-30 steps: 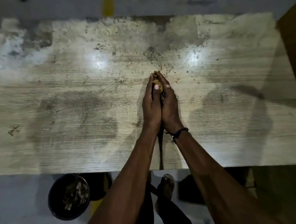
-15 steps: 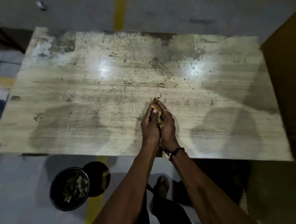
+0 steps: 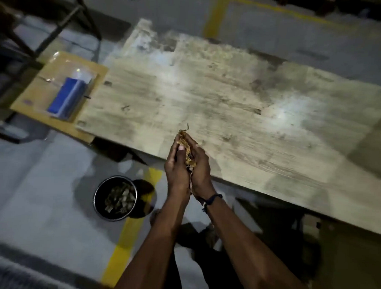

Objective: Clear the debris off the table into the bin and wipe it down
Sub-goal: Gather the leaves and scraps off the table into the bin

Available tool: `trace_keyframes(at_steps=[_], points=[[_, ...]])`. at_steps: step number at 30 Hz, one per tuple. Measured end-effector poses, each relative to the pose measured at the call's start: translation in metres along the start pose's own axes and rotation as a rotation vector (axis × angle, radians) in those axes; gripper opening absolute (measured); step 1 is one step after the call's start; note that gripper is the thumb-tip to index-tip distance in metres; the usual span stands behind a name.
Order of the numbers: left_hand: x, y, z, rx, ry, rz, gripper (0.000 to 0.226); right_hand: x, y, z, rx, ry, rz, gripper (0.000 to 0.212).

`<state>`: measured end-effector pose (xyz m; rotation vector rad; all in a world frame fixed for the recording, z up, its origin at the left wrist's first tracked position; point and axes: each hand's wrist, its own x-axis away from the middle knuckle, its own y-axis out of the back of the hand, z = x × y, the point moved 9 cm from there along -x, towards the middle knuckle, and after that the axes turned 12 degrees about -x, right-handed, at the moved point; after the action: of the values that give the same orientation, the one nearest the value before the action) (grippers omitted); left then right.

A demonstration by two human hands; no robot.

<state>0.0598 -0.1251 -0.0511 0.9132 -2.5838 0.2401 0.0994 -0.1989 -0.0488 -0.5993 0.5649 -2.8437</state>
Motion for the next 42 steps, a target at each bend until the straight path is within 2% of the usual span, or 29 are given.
trace_keyframes(at_steps=[4, 7, 12, 15, 20, 23, 27, 31, 34, 36, 42], points=[[-0.013, 0.083, 0.009, 0.026, 0.012, -0.119, 0.04, 0.009, -0.066, -0.053, 0.007, -0.081, 0.083, 0.049], [-0.028, 0.153, 0.036, 0.041, 0.08, -0.232, 0.039, 0.016, -0.111, -0.117, -0.022, -0.185, 0.149, 0.038], [-0.066, 0.265, 0.105, 0.025, 0.182, -0.351, 0.04, 0.013, -0.167, -0.244, 0.183, -0.271, 0.242, 0.038], [-0.096, 0.323, 0.164, 0.046, 0.263, -0.417, 0.041, 0.001, -0.189, -0.336, 0.208, -0.391, 0.24, 0.039], [-0.156, 0.392, 0.269, 0.092, 0.37, -0.48, 0.04, -0.026, -0.207, -0.471, 0.148, -0.577, 0.196, 0.033], [-0.188, 0.42, 0.325, 0.13, 0.45, -0.51, 0.038, -0.045, -0.206, -0.53, 0.152, -0.635, 0.158, 0.034], [-0.217, 0.445, 0.377, 0.225, 0.498, -0.572, 0.034, -0.067, -0.204, -0.585, 0.197, -0.608, 0.142, 0.042], [-0.231, 0.46, 0.413, 0.438, 0.558, -0.627, 0.032, -0.093, -0.172, -0.66, 0.286, -0.616, 0.168, 0.04], [-0.232, 0.456, 0.419, 0.641, 0.602, -0.635, 0.038, -0.105, -0.166, -0.665, 0.329, -0.553, 0.127, 0.045], [-0.231, 0.455, 0.416, 0.757, 0.578, -0.643, 0.05, -0.1, -0.186, -0.633, 0.313, -0.516, 0.085, 0.044], [-0.221, 0.462, 0.402, 0.732, 0.526, -0.705, 0.057, -0.113, -0.192, -0.589, 0.239, -0.424, 0.055, 0.035]])
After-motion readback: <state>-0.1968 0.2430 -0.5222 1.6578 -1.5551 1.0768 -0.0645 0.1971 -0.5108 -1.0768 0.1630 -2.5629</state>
